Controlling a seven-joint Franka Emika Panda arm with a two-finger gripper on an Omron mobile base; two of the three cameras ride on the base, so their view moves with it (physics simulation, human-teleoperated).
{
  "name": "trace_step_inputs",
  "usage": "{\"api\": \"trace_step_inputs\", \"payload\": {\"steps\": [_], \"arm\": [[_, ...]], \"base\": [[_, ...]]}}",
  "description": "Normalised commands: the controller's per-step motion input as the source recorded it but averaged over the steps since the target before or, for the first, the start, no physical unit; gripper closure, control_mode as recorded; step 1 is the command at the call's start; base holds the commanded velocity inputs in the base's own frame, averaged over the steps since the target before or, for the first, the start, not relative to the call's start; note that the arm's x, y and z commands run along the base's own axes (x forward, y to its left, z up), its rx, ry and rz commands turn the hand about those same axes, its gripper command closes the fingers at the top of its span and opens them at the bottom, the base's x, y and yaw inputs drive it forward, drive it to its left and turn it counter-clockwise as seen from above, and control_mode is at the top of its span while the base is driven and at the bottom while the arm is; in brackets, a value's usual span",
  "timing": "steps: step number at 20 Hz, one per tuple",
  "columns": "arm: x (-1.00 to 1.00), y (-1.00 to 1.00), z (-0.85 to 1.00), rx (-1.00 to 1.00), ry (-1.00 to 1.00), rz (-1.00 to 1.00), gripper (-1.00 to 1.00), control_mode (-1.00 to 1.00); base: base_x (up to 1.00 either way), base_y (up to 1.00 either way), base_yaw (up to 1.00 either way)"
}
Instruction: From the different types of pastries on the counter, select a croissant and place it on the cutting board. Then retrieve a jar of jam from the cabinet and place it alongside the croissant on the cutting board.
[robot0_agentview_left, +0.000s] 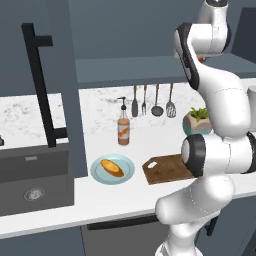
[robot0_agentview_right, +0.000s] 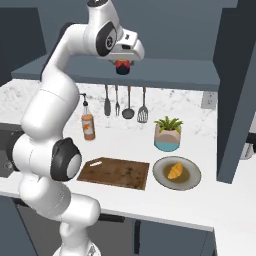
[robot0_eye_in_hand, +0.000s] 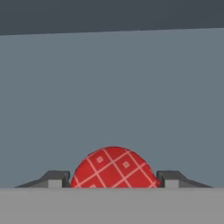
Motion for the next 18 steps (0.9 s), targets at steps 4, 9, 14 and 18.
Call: {"api": "trace_step_inputs", "payload": {"steps": [4,9,14,18], "arm": [[-0.49,0.00,0.00,0.00,0.00,0.00,1.00,-1.00],[-0.58,0.00,0.00,0.00,0.00,0.00,1.00,-1.00],[-0.58,0.00,-0.01,0.00,0.03,0.00,1.00,-1.00],[-0.20,0.00,-0.14,0.01,0.07,-0.01,1.00,-1.00]], "base": [[0.00,0.00,0.00],[0.00,0.00,0.00],[0.00,0.00,0.00],[0.00,0.00,0.00]]}}
